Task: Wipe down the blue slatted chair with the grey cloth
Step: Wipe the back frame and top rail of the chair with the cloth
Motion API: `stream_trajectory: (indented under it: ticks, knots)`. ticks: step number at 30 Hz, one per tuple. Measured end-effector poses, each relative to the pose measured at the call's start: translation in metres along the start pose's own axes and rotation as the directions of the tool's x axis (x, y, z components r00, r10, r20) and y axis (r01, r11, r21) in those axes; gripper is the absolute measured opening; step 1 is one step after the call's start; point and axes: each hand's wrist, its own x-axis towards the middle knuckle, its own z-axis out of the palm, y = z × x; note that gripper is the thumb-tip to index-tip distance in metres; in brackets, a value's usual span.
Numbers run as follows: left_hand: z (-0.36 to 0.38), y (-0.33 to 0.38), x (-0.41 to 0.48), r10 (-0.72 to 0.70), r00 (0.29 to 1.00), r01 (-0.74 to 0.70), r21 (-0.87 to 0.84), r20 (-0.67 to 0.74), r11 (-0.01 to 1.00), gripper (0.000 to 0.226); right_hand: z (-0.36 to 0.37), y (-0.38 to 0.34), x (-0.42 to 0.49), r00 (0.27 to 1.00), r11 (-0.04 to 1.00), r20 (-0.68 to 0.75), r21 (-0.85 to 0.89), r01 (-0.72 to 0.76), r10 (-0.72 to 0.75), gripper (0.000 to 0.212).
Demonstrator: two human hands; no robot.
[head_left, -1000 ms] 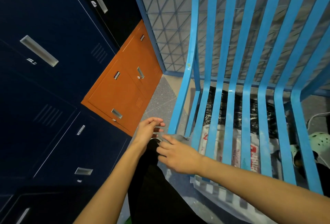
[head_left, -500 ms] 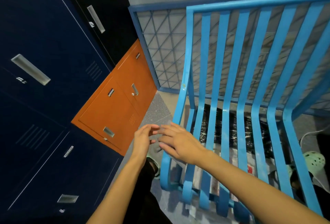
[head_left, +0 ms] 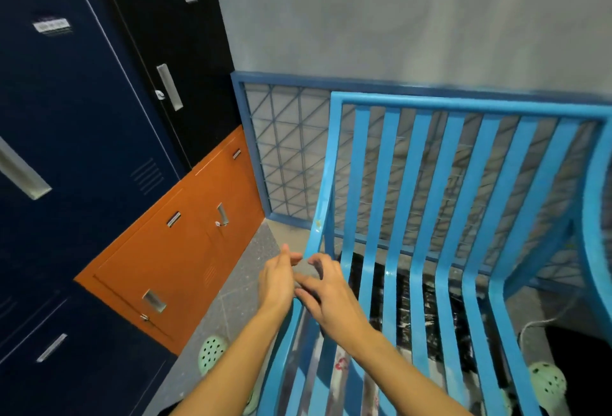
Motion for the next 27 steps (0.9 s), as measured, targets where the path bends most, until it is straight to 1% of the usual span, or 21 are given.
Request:
stream_trajectory:
  ticks: [3,5,6,10,14,15,17,20,22,27]
  knots:
    - [0.006,0.008,-0.002,-0.022,0.997,0.017,-0.064,-0.075,0.998,0.050,0.005,0.003,-0.004,0.995,0.992,0.005,0.073,-0.100,0.100,0.038]
    - [0.009,0.011,-0.004,-0.010,0.993,-0.001,-0.097,-0.114,0.995,0.050,0.009,0.002,-0.002,0.988,0.981,0.006,0.123,-0.153,0.153,0.050]
    - [0.011,0.011,-0.003,-0.003,0.992,-0.011,-0.115,-0.126,0.993,0.049,0.011,0.004,0.000,0.985,0.975,0.013,0.142,-0.171,0.171,0.052]
    - [0.022,0.014,0.003,0.015,0.990,-0.037,-0.164,-0.137,0.986,0.043,0.014,0.022,0.013,0.981,0.972,0.028,0.132,-0.193,0.191,0.041]
    - [0.030,0.011,0.004,0.056,0.982,-0.087,-0.169,-0.180,0.982,0.034,0.007,0.038,0.029,0.984,0.974,0.047,0.142,-0.178,0.173,0.040]
    - [0.031,0.008,0.005,0.055,0.981,-0.087,-0.166,-0.188,0.982,0.036,0.005,0.042,0.035,0.983,0.975,0.042,0.133,-0.180,0.176,0.039]
    - [0.031,0.004,0.006,0.053,0.978,-0.081,-0.133,-0.200,0.988,0.041,0.003,0.050,0.046,0.984,0.980,0.036,0.090,-0.177,0.174,0.040]
    - [0.033,0.005,0.006,0.085,0.978,-0.092,-0.027,-0.191,0.995,0.042,0.002,0.057,0.056,0.986,0.986,0.048,0.044,-0.163,0.161,0.041]
    - [0.035,0.007,0.007,0.110,0.978,-0.109,0.015,-0.177,0.994,0.041,-0.001,0.060,0.062,0.990,0.991,0.043,0.018,-0.136,0.135,0.040]
    - [0.037,0.010,0.006,0.103,0.981,-0.087,0.103,-0.163,0.991,0.047,-0.006,0.065,0.072,0.998,0.993,0.000,-0.098,-0.067,0.068,0.040]
